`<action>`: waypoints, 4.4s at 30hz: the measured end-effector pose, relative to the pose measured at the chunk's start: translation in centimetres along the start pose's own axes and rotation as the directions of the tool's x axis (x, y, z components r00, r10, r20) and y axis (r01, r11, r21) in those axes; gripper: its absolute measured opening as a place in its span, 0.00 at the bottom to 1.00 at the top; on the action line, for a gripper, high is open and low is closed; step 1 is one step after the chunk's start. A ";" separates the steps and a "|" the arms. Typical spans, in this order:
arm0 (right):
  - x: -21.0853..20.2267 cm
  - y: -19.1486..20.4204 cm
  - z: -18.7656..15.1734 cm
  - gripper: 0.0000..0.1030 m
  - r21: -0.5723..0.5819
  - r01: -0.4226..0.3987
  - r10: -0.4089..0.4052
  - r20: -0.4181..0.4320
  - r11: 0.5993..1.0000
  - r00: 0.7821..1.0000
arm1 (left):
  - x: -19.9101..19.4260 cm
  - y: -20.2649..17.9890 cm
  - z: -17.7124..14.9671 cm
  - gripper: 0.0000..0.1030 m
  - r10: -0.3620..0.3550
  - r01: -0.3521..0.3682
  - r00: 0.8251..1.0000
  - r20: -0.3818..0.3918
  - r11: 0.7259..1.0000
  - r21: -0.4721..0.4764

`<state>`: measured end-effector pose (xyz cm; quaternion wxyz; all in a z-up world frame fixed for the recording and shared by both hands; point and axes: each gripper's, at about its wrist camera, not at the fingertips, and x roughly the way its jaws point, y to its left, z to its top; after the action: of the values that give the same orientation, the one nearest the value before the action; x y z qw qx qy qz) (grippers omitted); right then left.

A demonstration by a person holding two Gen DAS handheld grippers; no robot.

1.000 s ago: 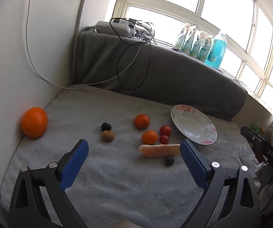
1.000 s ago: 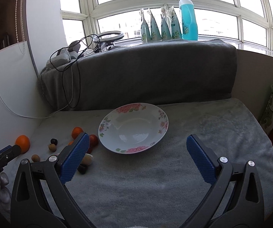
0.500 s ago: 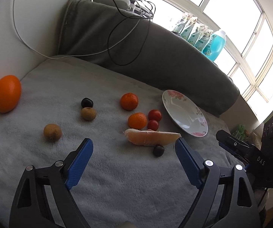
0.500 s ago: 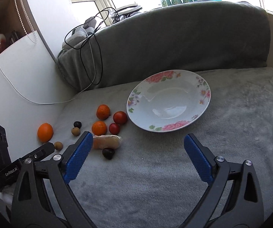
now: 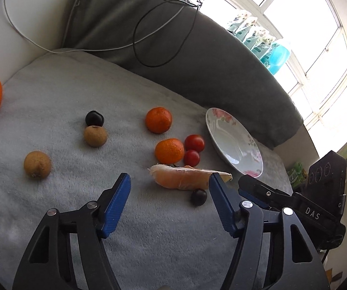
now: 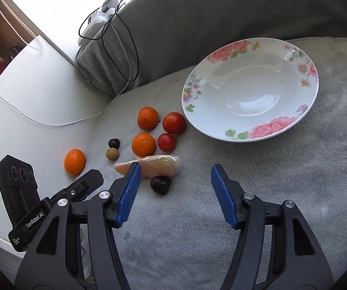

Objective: Organize fruits
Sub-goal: 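Reach the right tool to the pink grapefruit segment and close on it, then carry the grapefruit segment with the right tool onto the white plate and release, then move the right tool back toward the fruit and open over a kiwi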

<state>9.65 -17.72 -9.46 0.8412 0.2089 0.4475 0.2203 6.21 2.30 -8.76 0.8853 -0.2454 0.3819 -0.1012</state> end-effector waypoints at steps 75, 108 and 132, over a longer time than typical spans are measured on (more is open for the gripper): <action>-2.6 -4.5 4.9 0.33 0.079 -0.025 0.017 0.101 0.997 0.995 | 5.7 -8.4 3.6 0.32 -0.066 0.069 0.998 -0.025 0.982 0.178; -5.9 -7.5 6.3 0.76 0.090 0.136 -0.152 0.208 0.987 0.966 | 6.5 -9.9 4.1 0.47 -0.047 0.051 0.999 -0.026 0.975 0.214; -7.1 -2.4 3.9 0.93 -0.053 0.179 -0.162 0.234 0.982 0.959 | 1.2 -8.4 2.8 0.70 -0.005 -0.012 0.998 0.068 0.971 0.238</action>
<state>9.79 -24.28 -4.11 0.9101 0.1624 0.3555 0.1378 9.13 -4.35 -3.51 0.9210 -0.1401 0.3370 -0.1363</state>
